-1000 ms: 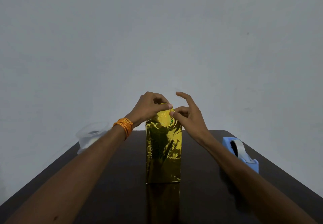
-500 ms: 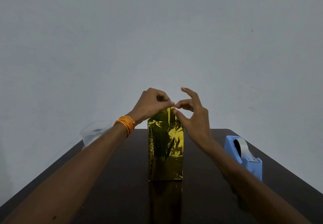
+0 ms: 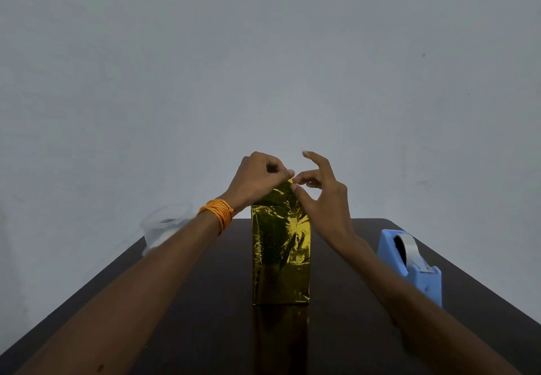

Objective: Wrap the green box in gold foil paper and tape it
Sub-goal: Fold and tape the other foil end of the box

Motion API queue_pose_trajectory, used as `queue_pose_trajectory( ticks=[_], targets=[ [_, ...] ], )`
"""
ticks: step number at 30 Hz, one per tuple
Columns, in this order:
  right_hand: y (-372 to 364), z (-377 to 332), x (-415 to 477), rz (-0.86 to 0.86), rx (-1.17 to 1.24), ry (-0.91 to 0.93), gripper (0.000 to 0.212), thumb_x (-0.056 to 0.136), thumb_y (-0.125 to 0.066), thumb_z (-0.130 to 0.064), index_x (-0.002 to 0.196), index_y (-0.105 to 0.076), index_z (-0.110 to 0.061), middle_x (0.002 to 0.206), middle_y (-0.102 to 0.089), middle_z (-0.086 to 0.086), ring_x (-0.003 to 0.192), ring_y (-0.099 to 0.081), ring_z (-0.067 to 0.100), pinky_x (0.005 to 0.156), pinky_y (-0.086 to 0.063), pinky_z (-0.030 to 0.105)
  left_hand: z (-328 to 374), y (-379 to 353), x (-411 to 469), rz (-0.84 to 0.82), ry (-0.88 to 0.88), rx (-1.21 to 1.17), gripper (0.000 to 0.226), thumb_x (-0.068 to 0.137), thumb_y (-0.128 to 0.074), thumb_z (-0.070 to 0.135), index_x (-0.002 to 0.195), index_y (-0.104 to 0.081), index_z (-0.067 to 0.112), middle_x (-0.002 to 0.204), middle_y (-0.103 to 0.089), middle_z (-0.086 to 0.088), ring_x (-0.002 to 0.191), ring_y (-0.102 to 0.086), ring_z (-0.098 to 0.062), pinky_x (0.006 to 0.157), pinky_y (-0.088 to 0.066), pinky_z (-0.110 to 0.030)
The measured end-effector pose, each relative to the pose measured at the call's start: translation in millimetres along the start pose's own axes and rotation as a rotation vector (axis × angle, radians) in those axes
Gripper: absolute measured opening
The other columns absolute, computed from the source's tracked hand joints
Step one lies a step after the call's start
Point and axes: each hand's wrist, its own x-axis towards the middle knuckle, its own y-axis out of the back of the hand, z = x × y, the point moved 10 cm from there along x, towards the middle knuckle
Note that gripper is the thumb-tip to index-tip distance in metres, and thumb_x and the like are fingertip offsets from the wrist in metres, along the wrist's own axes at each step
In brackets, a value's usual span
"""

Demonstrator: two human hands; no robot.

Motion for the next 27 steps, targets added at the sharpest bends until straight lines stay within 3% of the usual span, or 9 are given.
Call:
queue_pose_trajectory(
  ticks=[9, 16, 19, 23, 27],
  targets=[
    [-6.4, 19.1, 10.1, -0.125, 0.251, -0.236, 0.059, 0.088, -0.073, -0.012, 0.138, -0.045, -0.023, 0.086, -0.074, -0.001, 0.091, -0.070, 0.010, 0.079, -0.052, 0.018, 3.0, 0.7, -3.3, -0.014, -0.019, -0.014, 0.018, 0.088, -0.070, 0.031, 0.082, -0.077, 0.015, 0.079, -0.073, 0.003, 0.077, -0.068, -0.008, 0.070, -0.056, -0.025],
    [-6.2, 25.0, 14.2, -0.128, 0.273, -0.263, 0.061, 0.088, -0.075, -0.015, 0.139, -0.043, -0.024, 0.084, -0.074, -0.003, 0.088, -0.069, 0.008, 0.074, -0.048, 0.008, 5.7, -1.8, -4.3, -0.067, -0.052, -0.002, 0.019, 0.088, -0.071, 0.033, 0.102, -0.073, 0.021, 0.088, -0.072, 0.005, 0.085, -0.067, -0.004, 0.075, -0.054, -0.017],
    [-6.9, 25.4, 13.3, -0.147, 0.253, -0.276, 0.062, 0.089, -0.074, -0.015, 0.140, -0.041, -0.025, 0.085, -0.074, -0.005, 0.089, -0.069, 0.007, 0.074, -0.047, 0.007, 10.4, -2.7, -3.7, -0.091, -0.085, 0.034, 0.013, 0.089, -0.070, 0.027, 0.096, -0.077, 0.019, 0.089, -0.073, 0.006, 0.086, -0.066, -0.003, 0.072, -0.050, -0.012],
    [-6.7, 33.8, 9.8, -0.181, 0.257, -0.338, 0.057, 0.092, -0.069, -0.021, 0.140, -0.039, -0.029, 0.090, -0.075, -0.005, 0.095, -0.069, 0.008, 0.091, -0.050, 0.026, 12.1, -1.9, -2.5, -0.075, -0.099, 0.071, 0.012, 0.090, -0.069, 0.025, 0.094, -0.076, 0.017, 0.089, -0.072, 0.005, 0.086, -0.065, -0.006, 0.072, -0.048, -0.012],
    [-6.5, 57.0, -11.2, -0.286, 0.228, -0.460, 0.046, 0.100, -0.057, -0.032, 0.140, -0.037, -0.033, 0.098, -0.074, -0.013, 0.113, -0.060, 0.008, 0.103, -0.038, 0.036, 10.6, -2.4, -0.8, -0.066, -0.092, 0.094, 0.011, 0.091, -0.068, 0.023, 0.094, -0.075, 0.017, 0.090, -0.072, 0.004, 0.087, -0.065, -0.007, 0.072, -0.046, -0.012]
  ],
)
